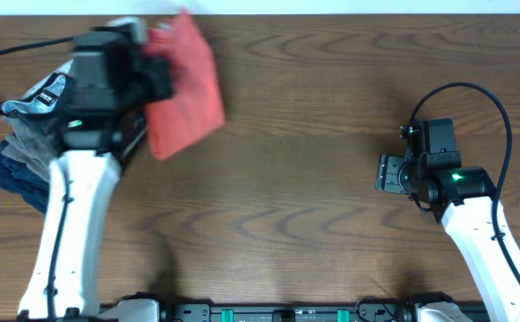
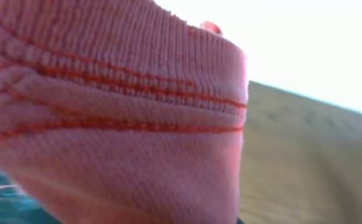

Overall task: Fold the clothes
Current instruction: 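Carry the folded t-shirt with the left gripper onto the clothes stack, then release the t-shirt and retract the left gripper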

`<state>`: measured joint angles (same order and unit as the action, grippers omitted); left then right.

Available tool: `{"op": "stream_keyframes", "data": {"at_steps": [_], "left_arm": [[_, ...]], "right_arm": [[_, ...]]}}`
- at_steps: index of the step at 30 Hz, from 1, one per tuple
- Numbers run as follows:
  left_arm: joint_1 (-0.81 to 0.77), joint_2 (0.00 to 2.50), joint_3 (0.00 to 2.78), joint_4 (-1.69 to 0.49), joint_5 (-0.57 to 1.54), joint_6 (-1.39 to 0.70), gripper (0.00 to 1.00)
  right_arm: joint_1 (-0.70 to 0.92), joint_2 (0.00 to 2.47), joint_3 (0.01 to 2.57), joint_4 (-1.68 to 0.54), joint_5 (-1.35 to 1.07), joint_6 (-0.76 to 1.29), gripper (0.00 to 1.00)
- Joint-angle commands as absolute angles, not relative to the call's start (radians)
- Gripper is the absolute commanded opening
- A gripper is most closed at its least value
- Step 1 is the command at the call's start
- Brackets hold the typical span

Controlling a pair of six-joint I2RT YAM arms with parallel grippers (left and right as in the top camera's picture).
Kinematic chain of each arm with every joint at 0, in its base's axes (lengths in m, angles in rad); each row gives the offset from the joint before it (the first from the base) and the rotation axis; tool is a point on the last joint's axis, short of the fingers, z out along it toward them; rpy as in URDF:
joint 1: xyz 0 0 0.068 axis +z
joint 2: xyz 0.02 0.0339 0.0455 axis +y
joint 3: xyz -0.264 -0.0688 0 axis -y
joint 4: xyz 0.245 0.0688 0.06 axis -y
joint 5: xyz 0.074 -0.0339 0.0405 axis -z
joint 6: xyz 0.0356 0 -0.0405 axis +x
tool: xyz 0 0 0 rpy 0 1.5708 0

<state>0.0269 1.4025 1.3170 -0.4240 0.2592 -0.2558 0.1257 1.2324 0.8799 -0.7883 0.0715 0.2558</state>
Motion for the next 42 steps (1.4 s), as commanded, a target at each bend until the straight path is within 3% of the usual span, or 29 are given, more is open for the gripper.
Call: {"op": "stream_keyframes", "data": {"at_steps": [1, 17, 18, 20, 21, 31, 42], "left_arm": [[0.140, 1.387, 1.327, -0.418, 0.241, -0.232, 0.06], [0.539, 1.607, 1.327, -0.345, 0.241, -0.233, 0.06], [0.556, 1.621, 1.327, -0.343, 0.242, -0.233, 0.24], [0.581, 1.643, 1.327, -0.344, 0.243, -0.233, 0.83], [0.591, 1.649, 1.327, -0.348, 0.253, -0.233, 0.99], [0.569, 1.529, 1.328, -0.337, 0.358, -0.232, 0.98], [0.177, 1.468, 1.328, -0.469, 0.350, -0.164, 0.98]], "right_arm": [[0.116, 1.221, 0.889, -0.790, 0.086, 0.269, 0.73], [0.116, 1.221, 0.889, -0.797, 0.086, 0.269, 0.73], [0.116, 1.221, 0.889, -0.798, 0.086, 0.269, 0.73], [0.116, 1.221, 0.889, -0.801, 0.086, 0.269, 0.73], [0.116, 1.221, 0.889, -0.802, 0.086, 0.269, 0.73], [0.116, 1.221, 0.889, -0.797, 0.086, 0.269, 0.74], [0.116, 1.238, 0.889, -0.693, -0.012, 0.284, 0.83]]}}
